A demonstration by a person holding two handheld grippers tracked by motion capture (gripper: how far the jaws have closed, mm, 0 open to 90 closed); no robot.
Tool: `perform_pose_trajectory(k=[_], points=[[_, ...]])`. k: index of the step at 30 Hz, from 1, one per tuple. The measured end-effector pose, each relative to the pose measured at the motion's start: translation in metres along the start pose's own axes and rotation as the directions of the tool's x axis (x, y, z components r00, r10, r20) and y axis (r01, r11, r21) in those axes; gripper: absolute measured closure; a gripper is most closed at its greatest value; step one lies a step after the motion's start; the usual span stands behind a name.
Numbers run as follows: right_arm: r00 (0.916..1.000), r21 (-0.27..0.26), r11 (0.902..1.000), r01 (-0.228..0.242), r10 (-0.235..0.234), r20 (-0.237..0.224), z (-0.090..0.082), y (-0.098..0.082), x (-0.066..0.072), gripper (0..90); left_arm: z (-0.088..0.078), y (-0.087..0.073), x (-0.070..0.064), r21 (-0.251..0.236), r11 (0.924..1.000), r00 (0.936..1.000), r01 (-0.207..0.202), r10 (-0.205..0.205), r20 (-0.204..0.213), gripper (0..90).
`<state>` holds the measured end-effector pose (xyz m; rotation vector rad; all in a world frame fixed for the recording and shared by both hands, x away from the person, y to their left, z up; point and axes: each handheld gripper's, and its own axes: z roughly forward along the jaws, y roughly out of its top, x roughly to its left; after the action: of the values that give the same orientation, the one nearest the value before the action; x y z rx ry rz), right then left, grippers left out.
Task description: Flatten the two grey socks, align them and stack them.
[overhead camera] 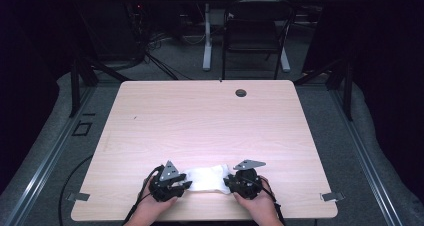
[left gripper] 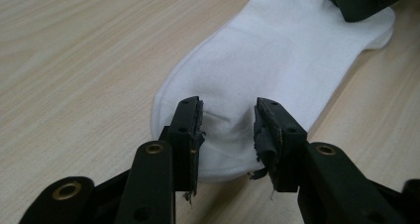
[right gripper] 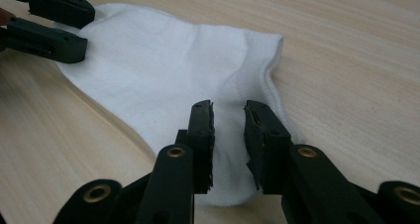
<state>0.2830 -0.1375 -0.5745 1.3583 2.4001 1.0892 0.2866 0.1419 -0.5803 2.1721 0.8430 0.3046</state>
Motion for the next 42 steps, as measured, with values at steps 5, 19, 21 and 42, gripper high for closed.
perform_pose_trajectory(k=[5,19,21,42], points=[[0.9999,-0.008,0.9999,0.013,-0.013,0.000,0.005,0.005,-0.002,73.2,0.002,0.002,0.007,-0.004,0.9999,0.9998,0.015,-0.015,-0.013,62.6],[0.9994,-0.049,0.9985,0.026,-0.027,-0.019,0.005,0.008,-0.002,68.4,0.001,0.002,0.010,-0.034,0.9986,0.9991,0.039,-0.040,-0.014,57.6],[0.9994,-0.066,0.9975,0.026,-0.028,-0.020,0.001,0.009,-0.001,67.3,-0.001,0.003,0.012,-0.039,0.9982,0.9989,0.045,-0.045,-0.007,55.1],[0.9952,-0.147,0.9888,0.028,-0.014,0.096,-0.027,0.001,-0.034,57.4,-0.043,-0.008,0.053,-0.117,0.9785,0.9804,0.170,-0.180,-0.081,46.9]])
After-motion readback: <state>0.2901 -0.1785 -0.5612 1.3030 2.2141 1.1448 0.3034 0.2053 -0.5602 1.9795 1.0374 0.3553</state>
